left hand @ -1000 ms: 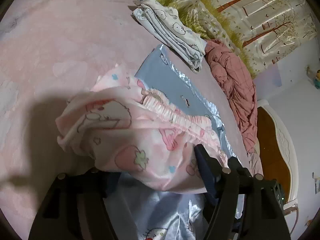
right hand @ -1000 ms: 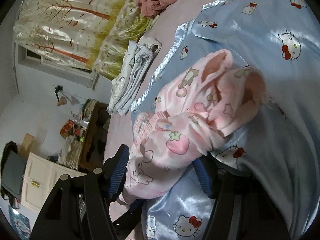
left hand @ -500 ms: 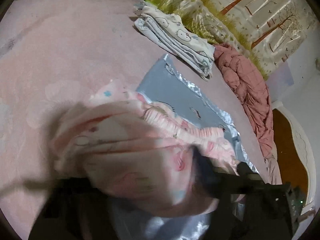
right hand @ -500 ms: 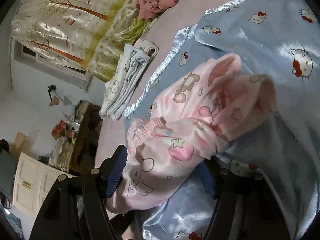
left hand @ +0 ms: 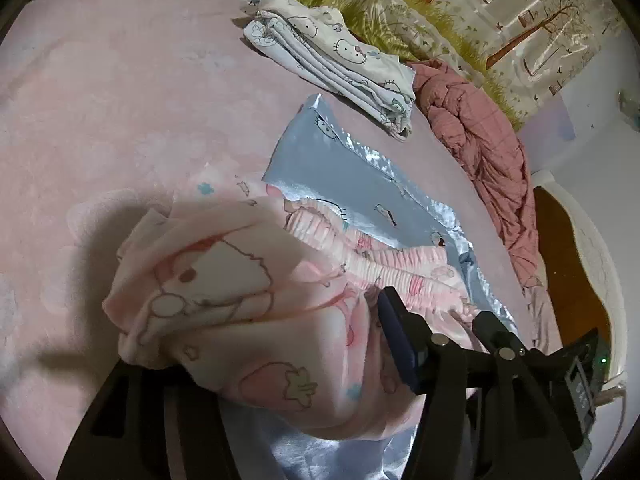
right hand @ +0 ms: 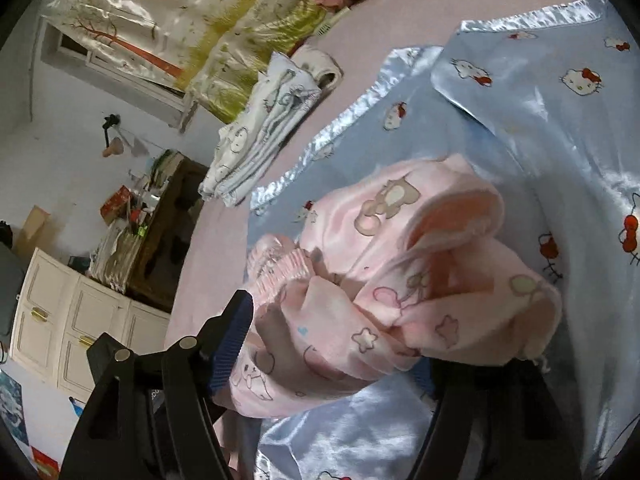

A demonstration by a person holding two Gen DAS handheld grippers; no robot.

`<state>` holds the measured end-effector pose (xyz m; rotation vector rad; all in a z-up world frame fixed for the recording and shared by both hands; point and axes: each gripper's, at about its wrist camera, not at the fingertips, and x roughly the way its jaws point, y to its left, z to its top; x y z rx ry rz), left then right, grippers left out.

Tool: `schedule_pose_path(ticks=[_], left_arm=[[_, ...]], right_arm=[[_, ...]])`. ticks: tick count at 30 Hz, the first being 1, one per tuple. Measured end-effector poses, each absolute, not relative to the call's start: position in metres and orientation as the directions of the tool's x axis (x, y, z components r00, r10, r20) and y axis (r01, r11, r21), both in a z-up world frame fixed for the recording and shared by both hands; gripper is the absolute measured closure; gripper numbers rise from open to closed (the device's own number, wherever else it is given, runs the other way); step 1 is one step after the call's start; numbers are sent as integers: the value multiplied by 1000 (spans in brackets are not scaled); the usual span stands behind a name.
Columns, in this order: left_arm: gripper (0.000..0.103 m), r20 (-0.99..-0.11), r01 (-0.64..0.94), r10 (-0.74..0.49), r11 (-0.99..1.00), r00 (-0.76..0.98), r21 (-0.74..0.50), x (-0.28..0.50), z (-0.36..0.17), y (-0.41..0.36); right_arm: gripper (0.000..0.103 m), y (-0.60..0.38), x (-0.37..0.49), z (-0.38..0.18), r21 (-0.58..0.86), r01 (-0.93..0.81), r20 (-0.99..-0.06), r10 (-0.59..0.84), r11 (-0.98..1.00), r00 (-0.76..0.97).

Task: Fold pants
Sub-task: 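Lift the folded pink pants off the blue pants with both tools, then carry the pink pants with both tools toward the stack of white clothes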

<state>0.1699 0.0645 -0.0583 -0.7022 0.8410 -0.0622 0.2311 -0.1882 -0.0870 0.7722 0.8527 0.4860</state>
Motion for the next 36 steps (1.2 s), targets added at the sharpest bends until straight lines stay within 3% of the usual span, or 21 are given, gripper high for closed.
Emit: schedule_pose_path(ticks=[5, 9, 11, 12, 13, 14, 15, 16, 20, 26, 36], left_arm=[[45, -644, -204, -354, 751, 678, -628, 168, -58, 76], [46, -631, -203, -359, 740, 688, -642, 168, -58, 82], [62, -639, -210, -347, 747, 686, -631, 168, -58, 83], [69, -642, -207, -335, 758, 690, -619, 168, -58, 83], [79, -637, -187, -335, 771, 694, -609, 168, -57, 81], [84, -630, -161, -337, 785, 699, -598, 168, -55, 79], [85, -622, -140, -329, 800, 710, -583, 167, -51, 76], [86, -613, -112, -310, 826, 727, -552, 164, -44, 71], [86, -567, -14, -261, 900, 781, -435, 155, -16, 55], [86, -503, 50, -285, 902, 816, -429, 152, 24, 68], [85, -369, 100, -165, 977, 915, -189, 162, 127, 74]], right_arm=[[31, -181, 223, -72, 694, -142, -484, 604, 705, 634], [31, -165, 224, -68, 612, -168, -542, 564, 773, 623], [31, -166, 229, -78, 615, -138, -568, 558, 777, 605], [35, -168, 231, -83, 626, -119, -572, 557, 771, 602], [47, -171, 232, -86, 639, -102, -565, 555, 762, 610], [55, -173, 232, -87, 640, -94, -560, 547, 762, 623], [72, -173, 231, -86, 635, -100, -558, 545, 766, 625], [80, -172, 230, -83, 628, -121, -552, 550, 769, 627], [82, -164, 210, -56, 525, -207, -515, 502, 826, 695], [82, -161, 182, 3, 441, -296, -410, 484, 847, 773], [82, -129, 181, 107, 288, -403, -234, 472, 869, 850]])
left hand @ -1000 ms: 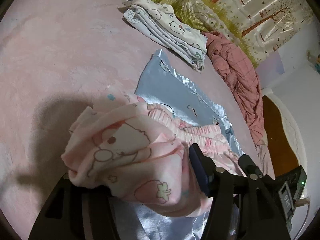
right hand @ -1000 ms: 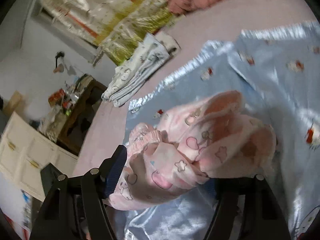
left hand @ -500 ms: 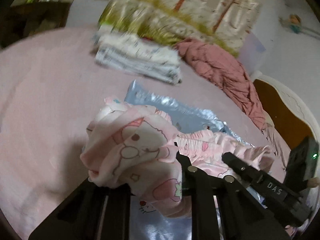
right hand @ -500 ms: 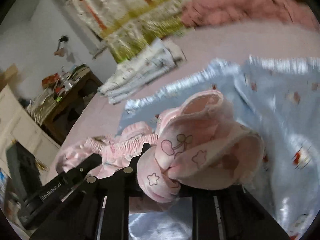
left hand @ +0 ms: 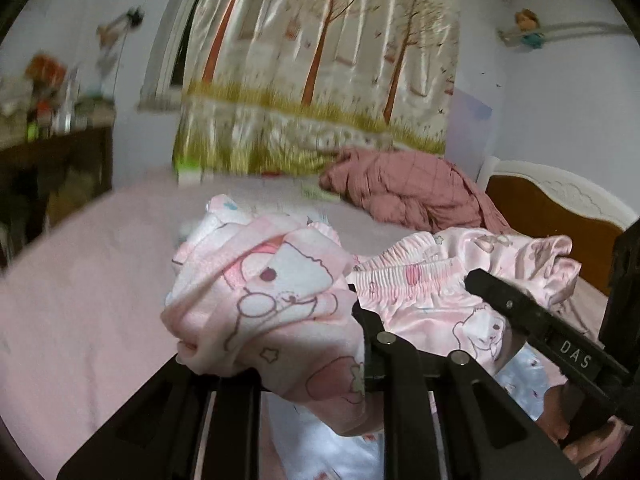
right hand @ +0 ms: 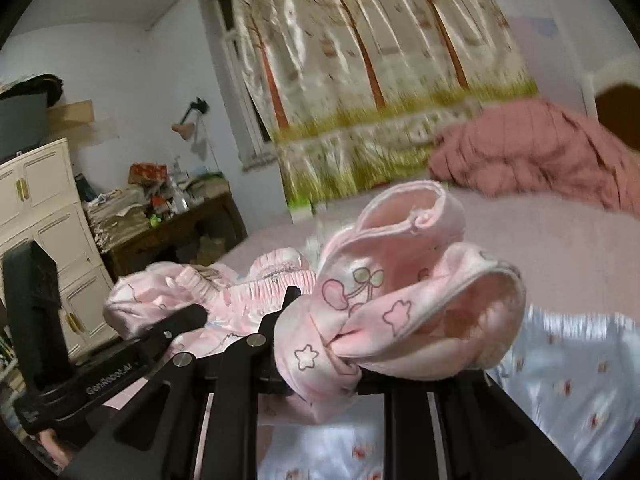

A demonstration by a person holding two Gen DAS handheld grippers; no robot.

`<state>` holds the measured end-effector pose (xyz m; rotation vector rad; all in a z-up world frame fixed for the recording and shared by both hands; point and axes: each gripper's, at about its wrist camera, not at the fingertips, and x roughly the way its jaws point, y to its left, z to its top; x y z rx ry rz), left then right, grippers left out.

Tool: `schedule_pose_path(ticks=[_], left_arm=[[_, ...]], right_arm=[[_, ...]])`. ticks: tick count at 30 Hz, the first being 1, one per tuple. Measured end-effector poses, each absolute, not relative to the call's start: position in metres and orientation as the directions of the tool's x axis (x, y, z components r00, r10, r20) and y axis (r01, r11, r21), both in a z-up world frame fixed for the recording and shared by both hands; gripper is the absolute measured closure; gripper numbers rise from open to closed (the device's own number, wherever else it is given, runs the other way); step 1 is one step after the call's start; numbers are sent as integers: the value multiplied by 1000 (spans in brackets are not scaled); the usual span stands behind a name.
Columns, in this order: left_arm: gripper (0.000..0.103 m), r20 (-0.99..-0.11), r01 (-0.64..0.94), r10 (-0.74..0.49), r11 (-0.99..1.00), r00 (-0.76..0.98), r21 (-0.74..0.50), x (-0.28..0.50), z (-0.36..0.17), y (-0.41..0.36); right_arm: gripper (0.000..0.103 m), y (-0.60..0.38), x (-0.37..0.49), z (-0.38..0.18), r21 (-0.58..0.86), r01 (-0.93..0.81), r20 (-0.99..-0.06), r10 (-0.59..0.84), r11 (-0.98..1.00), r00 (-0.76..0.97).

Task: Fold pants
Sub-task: 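Carry the pink pants with both tools toward the stack of white clothes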

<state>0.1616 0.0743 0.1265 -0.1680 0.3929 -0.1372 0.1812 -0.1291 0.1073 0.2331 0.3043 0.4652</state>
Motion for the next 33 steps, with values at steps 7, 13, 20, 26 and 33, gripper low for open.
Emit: schedule_pose_path(ticks=[7, 13, 20, 26, 33], left_arm=[[85, -282, 88, -97, 995, 955, -44, 215, 178, 74], [84, -225, 76, -82, 996, 971, -37, 294, 196, 93], [84, -204, 58, -63, 998, 977, -28, 367, 162, 130], [84, -229, 44, -56, 997, 972, -58, 412, 105, 155], [84, -311, 11, -39, 996, 950, -92, 447, 62, 174]], right_arm=[[82, -109, 227, 170, 256, -412, -139, 455, 875, 880], [82, -88, 312, 200, 238, -402, -99, 434, 884, 895], [82, -55, 407, 186, 275, -416, -67, 449, 867, 891], [82, -27, 466, 134, 272, -425, -76, 459, 863, 885], [82, 12, 510, 75, 208, -399, -190, 437, 893, 879]])
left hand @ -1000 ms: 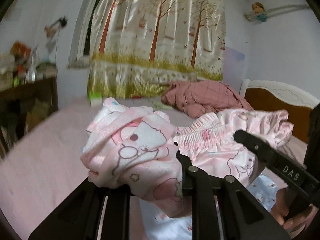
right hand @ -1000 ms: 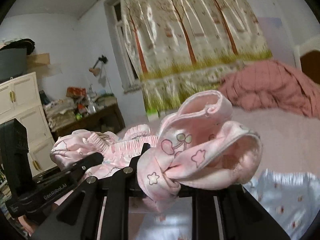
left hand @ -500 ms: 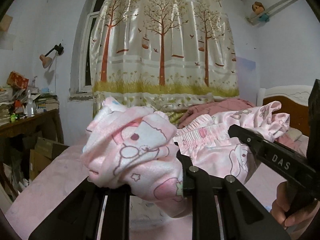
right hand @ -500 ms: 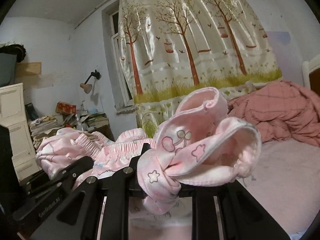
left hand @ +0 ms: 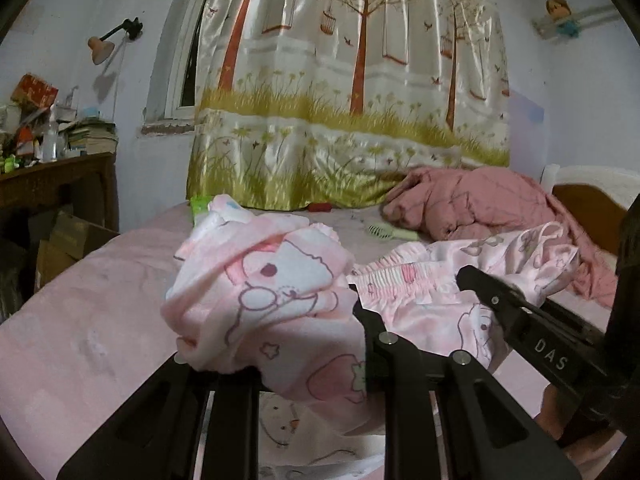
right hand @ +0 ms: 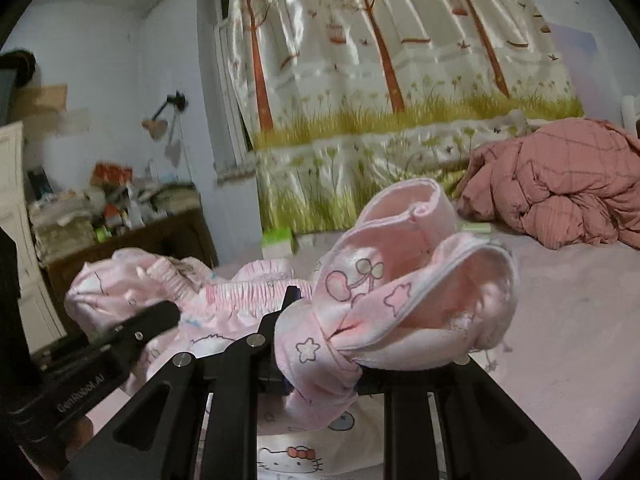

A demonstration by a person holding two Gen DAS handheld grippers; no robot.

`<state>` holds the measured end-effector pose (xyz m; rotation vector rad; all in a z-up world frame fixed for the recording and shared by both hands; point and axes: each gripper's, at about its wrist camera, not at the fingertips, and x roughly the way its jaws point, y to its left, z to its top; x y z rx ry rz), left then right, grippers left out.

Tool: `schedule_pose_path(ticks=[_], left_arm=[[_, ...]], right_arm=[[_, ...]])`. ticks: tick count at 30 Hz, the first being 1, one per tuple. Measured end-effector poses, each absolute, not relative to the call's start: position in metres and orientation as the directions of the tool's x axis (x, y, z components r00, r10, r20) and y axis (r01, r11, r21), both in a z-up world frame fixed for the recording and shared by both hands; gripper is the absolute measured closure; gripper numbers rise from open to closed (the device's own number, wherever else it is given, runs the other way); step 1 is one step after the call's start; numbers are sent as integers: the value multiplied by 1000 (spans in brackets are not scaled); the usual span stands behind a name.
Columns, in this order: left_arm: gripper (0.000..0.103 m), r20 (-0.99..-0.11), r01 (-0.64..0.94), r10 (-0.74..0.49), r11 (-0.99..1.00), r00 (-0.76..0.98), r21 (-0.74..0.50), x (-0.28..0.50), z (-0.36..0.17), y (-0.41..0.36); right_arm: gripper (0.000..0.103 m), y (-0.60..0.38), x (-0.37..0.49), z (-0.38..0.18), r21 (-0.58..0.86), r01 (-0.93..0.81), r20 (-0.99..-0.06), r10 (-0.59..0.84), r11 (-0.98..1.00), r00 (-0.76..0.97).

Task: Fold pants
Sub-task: 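Carry the pink pants with both tools toward the stack of white clothes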

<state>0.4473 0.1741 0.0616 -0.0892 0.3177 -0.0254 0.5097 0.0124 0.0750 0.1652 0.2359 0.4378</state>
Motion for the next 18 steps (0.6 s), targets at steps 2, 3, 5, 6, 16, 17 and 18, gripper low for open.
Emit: schedule_pose_path(ticks=[2, 3, 5, 6, 16, 17, 18], left_arm=[[83, -331, 9, -35, 997, 943, -81, 454, 53, 174], [83, -346, 7, -35, 997, 938, -82, 457, 49, 175], [82, -375, 8, -44, 995, 926, -95, 465, 40, 178], [82, -382, 12, -50, 995, 923, -102, 467, 36, 178], [67, -422, -10, -28, 996, 906, -89, 482, 14, 182], [63, -436, -16, -26, 996, 900, -93, 484, 12, 183], [58, -447, -26, -19, 995, 894, -93, 485, 11, 184]], right_arm=[[82, 16, 513, 69, 191, -400, -199, 435, 896, 878], [82, 18, 516, 65, 182, -396, -213, 429, 900, 878], [82, 17, 520, 61, 188, -394, -230, 430, 900, 873], [82, 17, 521, 58, 189, -394, -235, 431, 900, 871], [82, 22, 535, 40, 139, -368, -294, 393, 919, 871], [82, 23, 536, 38, 133, -362, -301, 386, 922, 872], [81, 24, 536, 36, 126, -356, -308, 378, 926, 873]])
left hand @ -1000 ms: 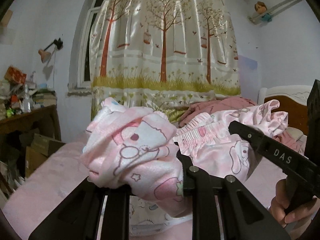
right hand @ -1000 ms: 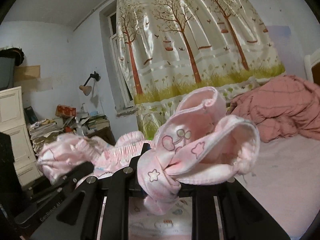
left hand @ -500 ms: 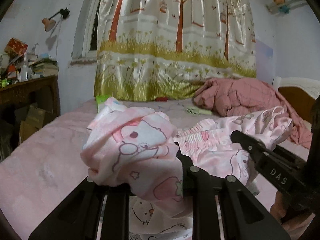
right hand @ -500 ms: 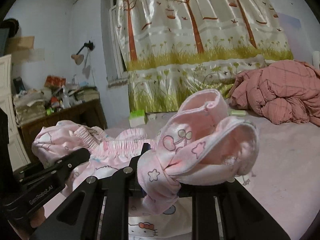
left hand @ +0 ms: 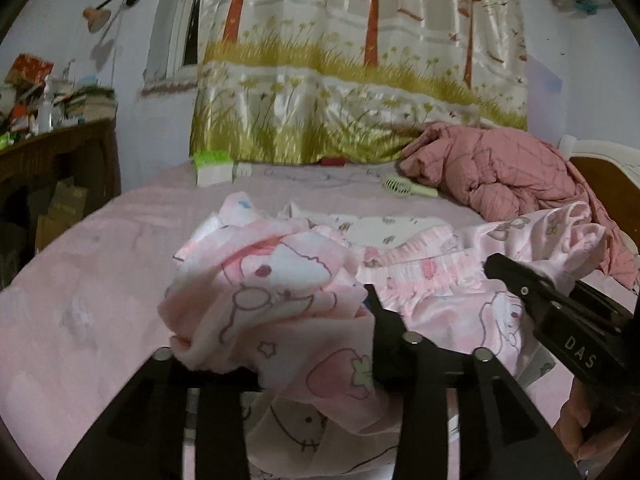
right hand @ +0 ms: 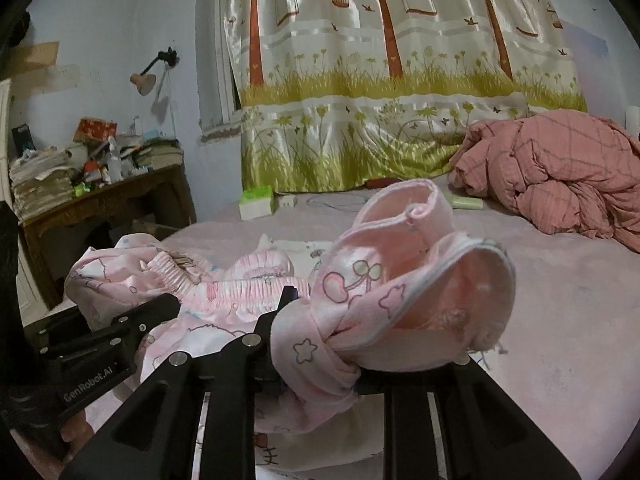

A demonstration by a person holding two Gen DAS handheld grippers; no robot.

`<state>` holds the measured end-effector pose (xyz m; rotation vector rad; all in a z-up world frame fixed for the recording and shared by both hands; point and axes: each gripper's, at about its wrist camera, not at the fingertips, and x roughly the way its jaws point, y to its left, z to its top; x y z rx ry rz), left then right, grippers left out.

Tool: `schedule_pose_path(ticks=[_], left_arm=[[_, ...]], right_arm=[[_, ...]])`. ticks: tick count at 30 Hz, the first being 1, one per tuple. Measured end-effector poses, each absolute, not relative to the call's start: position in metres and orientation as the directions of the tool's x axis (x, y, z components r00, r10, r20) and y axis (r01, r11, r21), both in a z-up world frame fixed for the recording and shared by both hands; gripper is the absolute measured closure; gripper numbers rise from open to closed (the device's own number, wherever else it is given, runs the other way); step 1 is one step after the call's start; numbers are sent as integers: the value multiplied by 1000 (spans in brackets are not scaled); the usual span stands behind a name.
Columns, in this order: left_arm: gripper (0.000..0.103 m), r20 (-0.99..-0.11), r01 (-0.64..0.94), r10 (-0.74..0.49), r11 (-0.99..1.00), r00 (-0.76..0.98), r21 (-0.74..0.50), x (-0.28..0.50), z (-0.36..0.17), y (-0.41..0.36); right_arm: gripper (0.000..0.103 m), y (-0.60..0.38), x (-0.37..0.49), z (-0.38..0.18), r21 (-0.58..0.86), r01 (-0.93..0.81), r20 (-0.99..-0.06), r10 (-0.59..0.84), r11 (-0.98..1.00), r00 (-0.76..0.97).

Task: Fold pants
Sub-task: 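Carry the pink pants with both tools toward the stack of white clothes, then lower the pink pants onto the white clothes stack and open both tools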

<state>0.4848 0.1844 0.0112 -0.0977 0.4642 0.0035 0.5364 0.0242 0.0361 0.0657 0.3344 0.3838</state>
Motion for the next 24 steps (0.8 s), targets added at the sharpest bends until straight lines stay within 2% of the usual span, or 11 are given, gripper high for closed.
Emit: schedule_pose_path(ticks=[1, 2, 4, 5, 7, 10, 16, 21, 22, 23, 24], left_arm=[[46, -458, -42, -2, 995, 889, -87, 486, 11, 185], [24, -469, -67, 25, 995, 883, -73, 488, 10, 185], [3, -487, -131, 96, 991, 868, -37, 491, 9, 188], [3, -497, -142, 103, 989, 862, -41, 492, 8, 191], [2, -536, -157, 95, 985, 839, -72, 495, 7, 199], [2, -573, -170, 63, 976, 817, -134, 497, 9, 209], [2, -551, -202, 86, 967, 830, -153, 484, 27, 215], [3, -467, -209, 113, 965, 877, -159, 466, 50, 223], [10, -447, -198, 107, 967, 888, -162, 462, 53, 224], [25, -432, -188, 98, 967, 896, -172, 460, 56, 225], [33, -426, -177, 84, 967, 901, -183, 459, 58, 226]], right_arm=[[81, 25, 537, 34, 118, -351, -316, 370, 929, 874], [80, 26, 539, 33, 110, -341, -326, 358, 933, 875], [75, 27, 541, 32, 92, -309, -350, 321, 947, 880], [73, 27, 542, 33, 89, -292, -361, 304, 952, 881], [53, 22, 544, 33, 108, -273, -374, 294, 956, 880], [38, 16, 546, 33, 107, -230, -389, 254, 967, 886], [31, 6, 546, 40, 89, -198, -394, 217, 976, 893], [30, -22, 532, 60, 168, -130, -300, 176, 977, 937], [30, -29, 528, 64, 193, -122, -276, 174, 974, 945], [30, -35, 524, 68, 222, -131, -252, 186, 966, 950], [31, -40, 521, 71, 254, -162, -232, 223, 954, 947]])
